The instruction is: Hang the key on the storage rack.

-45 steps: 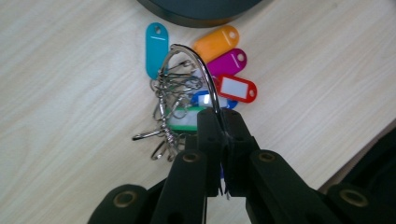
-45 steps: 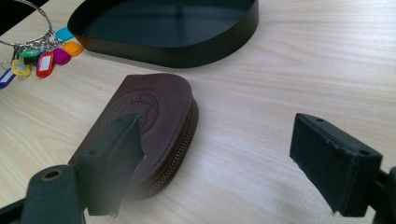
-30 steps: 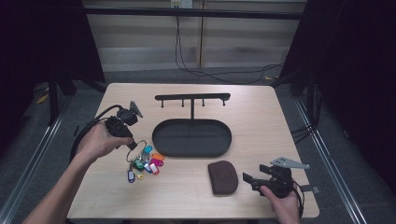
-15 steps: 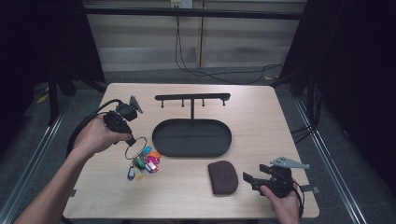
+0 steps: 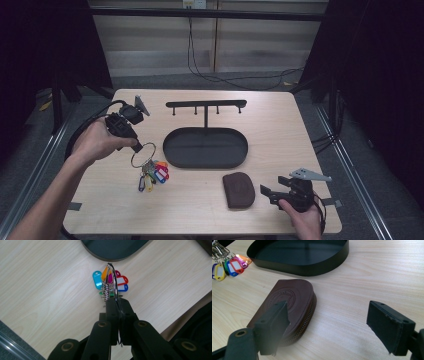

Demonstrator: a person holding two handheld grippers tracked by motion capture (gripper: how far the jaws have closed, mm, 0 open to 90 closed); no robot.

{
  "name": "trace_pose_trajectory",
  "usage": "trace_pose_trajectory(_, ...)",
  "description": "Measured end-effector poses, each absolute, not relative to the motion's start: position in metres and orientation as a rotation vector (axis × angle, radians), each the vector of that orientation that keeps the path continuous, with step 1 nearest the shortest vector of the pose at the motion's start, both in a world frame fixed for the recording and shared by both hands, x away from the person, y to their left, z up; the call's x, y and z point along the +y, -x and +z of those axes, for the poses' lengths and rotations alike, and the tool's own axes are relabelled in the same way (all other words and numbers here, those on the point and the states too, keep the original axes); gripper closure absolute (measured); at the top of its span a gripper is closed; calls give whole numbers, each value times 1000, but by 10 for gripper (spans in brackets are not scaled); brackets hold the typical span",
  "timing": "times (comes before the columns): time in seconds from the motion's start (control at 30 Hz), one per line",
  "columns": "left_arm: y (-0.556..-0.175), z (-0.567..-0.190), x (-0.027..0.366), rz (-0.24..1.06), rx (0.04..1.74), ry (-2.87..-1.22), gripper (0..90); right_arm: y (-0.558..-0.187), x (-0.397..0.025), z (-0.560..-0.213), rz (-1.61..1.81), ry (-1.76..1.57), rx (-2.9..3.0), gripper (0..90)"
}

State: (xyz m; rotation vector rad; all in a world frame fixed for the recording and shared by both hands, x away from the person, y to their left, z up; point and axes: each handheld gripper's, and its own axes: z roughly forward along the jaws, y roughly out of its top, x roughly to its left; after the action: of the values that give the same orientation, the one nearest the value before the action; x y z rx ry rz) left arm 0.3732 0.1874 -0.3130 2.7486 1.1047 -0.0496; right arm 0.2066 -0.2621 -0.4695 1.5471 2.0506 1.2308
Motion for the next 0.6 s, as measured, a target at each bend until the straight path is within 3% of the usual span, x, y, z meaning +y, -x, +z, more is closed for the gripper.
trace_pose_trajectory(0.6, -368, -280, 179, -29, 1082, -2773, 883, -205, -262, -468, 1222, -1540, 2036, 174)
